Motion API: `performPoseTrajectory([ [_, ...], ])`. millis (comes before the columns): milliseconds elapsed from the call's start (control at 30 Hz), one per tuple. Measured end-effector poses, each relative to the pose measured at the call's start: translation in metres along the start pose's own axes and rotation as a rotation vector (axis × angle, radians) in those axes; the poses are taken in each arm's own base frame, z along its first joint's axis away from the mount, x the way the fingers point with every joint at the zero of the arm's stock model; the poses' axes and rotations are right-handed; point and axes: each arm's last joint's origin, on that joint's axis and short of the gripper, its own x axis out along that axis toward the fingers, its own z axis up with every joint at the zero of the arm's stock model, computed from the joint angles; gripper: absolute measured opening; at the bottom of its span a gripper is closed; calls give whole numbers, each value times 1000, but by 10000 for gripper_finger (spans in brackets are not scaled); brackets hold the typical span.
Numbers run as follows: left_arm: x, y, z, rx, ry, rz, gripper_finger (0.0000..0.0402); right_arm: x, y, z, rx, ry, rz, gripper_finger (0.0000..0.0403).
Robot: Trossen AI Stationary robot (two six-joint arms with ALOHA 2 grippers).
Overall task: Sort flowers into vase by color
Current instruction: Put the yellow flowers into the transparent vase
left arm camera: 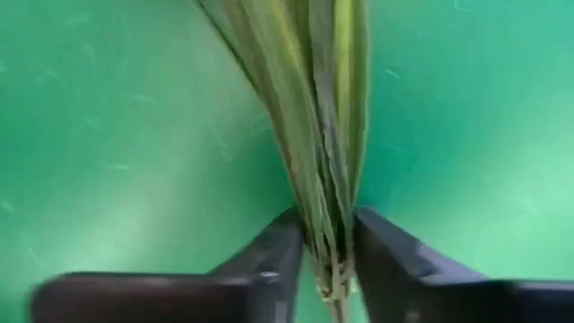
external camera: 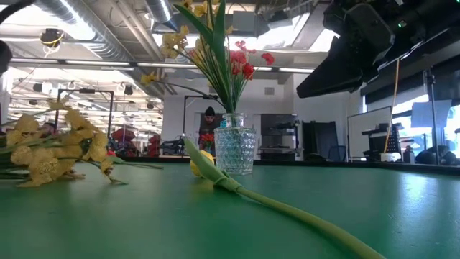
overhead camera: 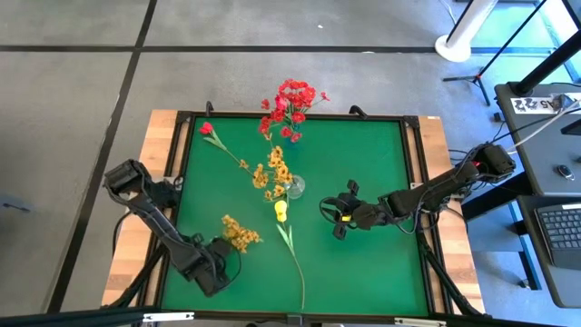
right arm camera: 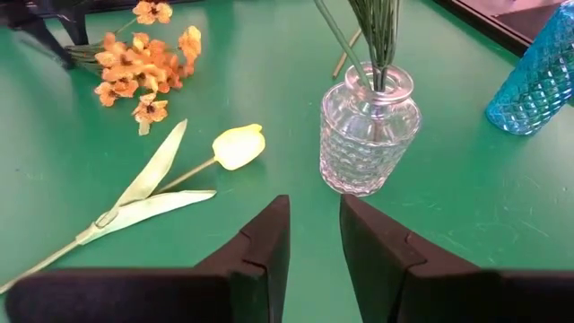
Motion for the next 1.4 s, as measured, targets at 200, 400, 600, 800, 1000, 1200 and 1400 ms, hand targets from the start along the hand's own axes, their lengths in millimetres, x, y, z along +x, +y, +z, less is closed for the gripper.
performPoseTrajectory([
  [200,-21,1,6,65,-138,140,19,-1,7,14,130,-109,107,99],
  [400,-91,-11,12,133,-340,179,18,-9,16,39,96,-322,313,99],
  [600,-171,-22,7,194,-732,-5,18,-15,20,51,85,-447,411,99],
  [800,-217,-38,15,292,-987,-117,18,-13,28,60,79,-581,522,99],
  [1000,-227,-62,57,439,-980,-210,18,-2,48,83,7,-621,578,99],
  [1200,-233,-63,102,493,-947,-318,18,-6,66,110,-163,-674,664,99],
  [1400,-240,-59,128,472,-998,-360,18,-13,75,114,-269,-708,647,103],
])
